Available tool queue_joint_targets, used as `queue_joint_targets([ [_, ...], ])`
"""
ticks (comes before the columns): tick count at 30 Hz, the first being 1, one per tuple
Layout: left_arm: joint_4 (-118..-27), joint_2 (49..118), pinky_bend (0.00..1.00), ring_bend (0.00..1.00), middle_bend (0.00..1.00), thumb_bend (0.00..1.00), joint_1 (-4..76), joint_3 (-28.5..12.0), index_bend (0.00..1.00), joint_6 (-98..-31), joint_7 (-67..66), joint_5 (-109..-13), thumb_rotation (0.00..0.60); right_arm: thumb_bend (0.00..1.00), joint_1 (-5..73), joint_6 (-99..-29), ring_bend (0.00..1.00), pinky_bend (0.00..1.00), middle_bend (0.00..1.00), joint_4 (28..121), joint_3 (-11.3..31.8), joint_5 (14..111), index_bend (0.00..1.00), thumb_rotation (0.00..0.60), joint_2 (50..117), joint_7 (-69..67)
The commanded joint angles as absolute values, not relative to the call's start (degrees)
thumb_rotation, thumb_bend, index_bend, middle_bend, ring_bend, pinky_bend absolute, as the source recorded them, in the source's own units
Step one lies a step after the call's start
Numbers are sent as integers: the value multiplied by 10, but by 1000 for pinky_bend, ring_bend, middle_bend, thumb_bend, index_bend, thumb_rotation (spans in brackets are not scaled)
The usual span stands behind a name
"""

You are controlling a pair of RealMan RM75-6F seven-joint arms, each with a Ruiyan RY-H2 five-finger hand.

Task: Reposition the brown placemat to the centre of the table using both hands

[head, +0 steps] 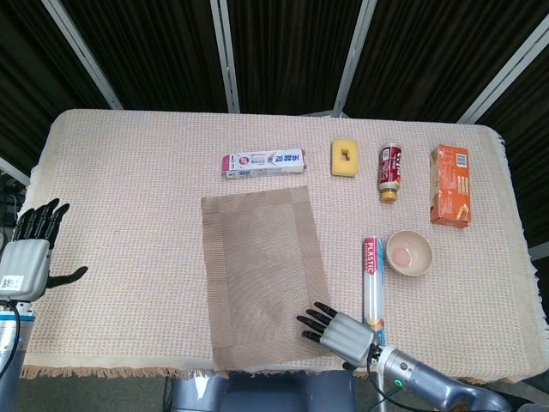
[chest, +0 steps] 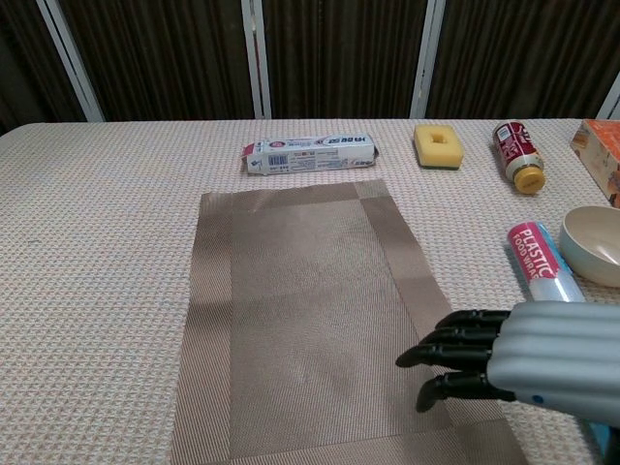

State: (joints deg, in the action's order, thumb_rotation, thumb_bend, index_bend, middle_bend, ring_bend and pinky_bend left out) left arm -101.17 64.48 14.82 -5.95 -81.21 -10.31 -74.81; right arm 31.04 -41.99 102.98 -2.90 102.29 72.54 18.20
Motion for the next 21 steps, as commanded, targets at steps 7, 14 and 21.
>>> queue_joint_targets([
  [7,-1011,642,0,0,0,40,146,-62,0,-808,-97,-748,600,86,315,-407,0,0,0,1000,-13,972,188,600,792,239],
  [14,-1010,639,0,0,0,41,144,-63,0,-805,-92,-749,600,104,317,-416,0,0,0,972,-16,954,190,600,815,253],
  [21,-1009,638,0,0,0,41,144,-64,0,-801,-91,-749,600,106,319,-424,0,0,0,957,-29,959,191,600,818,253],
])
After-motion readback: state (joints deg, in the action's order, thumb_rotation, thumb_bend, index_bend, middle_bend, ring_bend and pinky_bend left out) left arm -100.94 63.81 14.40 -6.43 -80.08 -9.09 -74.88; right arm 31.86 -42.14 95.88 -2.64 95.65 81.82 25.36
